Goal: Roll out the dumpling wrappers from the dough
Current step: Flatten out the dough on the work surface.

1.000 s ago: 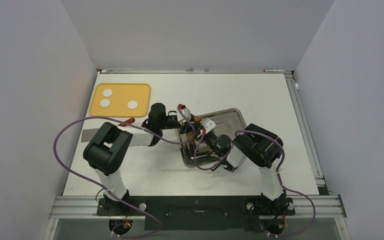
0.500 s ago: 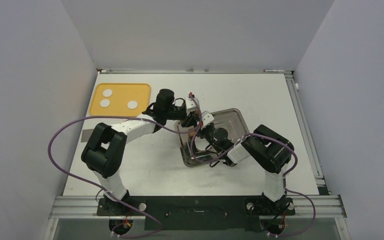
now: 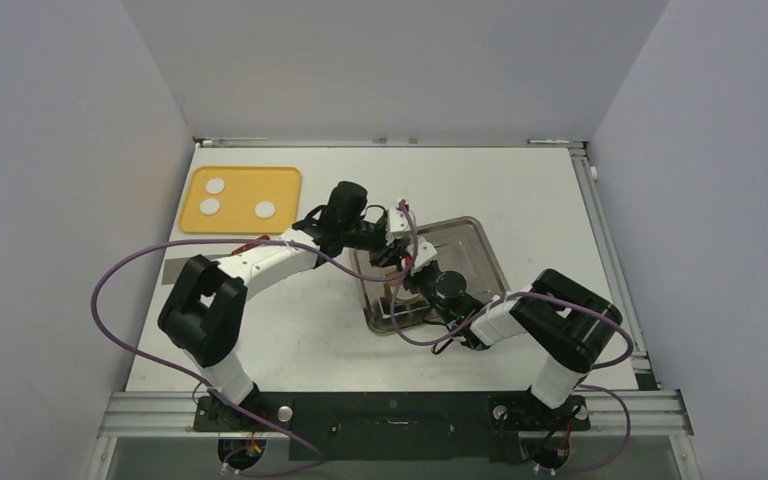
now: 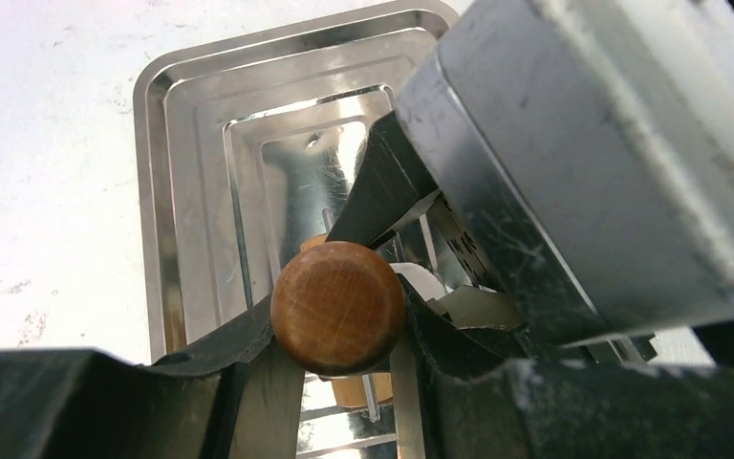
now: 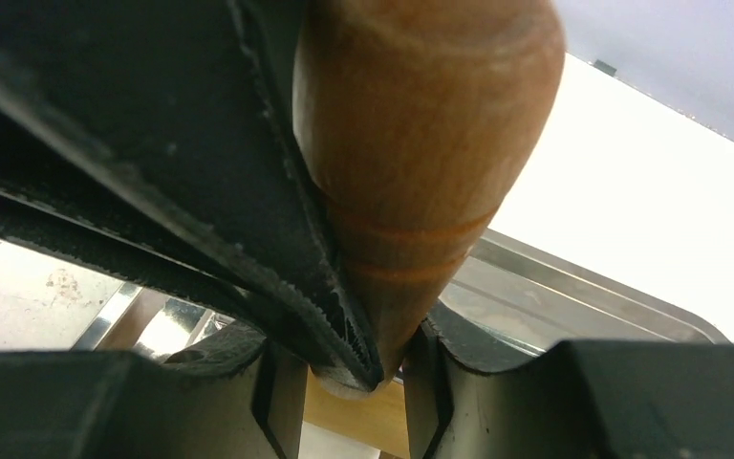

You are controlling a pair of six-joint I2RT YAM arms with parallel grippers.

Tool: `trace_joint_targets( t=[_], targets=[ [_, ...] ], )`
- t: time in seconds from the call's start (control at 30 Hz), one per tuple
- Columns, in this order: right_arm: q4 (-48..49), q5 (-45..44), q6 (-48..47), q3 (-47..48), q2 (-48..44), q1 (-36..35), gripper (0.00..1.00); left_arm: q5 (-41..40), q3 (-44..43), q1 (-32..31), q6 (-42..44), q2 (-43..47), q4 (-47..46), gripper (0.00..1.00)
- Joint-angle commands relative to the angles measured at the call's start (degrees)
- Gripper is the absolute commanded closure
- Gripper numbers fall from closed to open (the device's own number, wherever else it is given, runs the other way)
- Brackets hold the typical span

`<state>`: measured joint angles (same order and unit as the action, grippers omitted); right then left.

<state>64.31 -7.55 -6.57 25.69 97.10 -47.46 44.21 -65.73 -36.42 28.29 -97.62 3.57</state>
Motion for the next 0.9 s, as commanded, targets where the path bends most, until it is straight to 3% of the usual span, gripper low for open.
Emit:
trace_joint_targets(
  t=[0.0,0.33,0.63,0.87],
  targets=[
    [6.4,6.0,-0.5,-1.3,3.8,-1.6,0.92,6.9,3.0,-6.1,2.1,-1.7,2.6,1.0],
    [17.5,5.2,5.1,-5.1,19.3,-0.2,0.92,4.0,7.1,-3.0,-1.4,-7.4,-5.3,1.0],
    [14.9,6.4,3.5,-3.8,23.2,0.7,0.92,3.0,9.3,-2.4,-2.6,-10.4,-8.7,1.0],
    [19.3,6.7,4.3,-3.4,30.4,1.2,0.92,1.8,8.6,-2.0,-1.8,-11.4,-9.4,1.0]
  ],
)
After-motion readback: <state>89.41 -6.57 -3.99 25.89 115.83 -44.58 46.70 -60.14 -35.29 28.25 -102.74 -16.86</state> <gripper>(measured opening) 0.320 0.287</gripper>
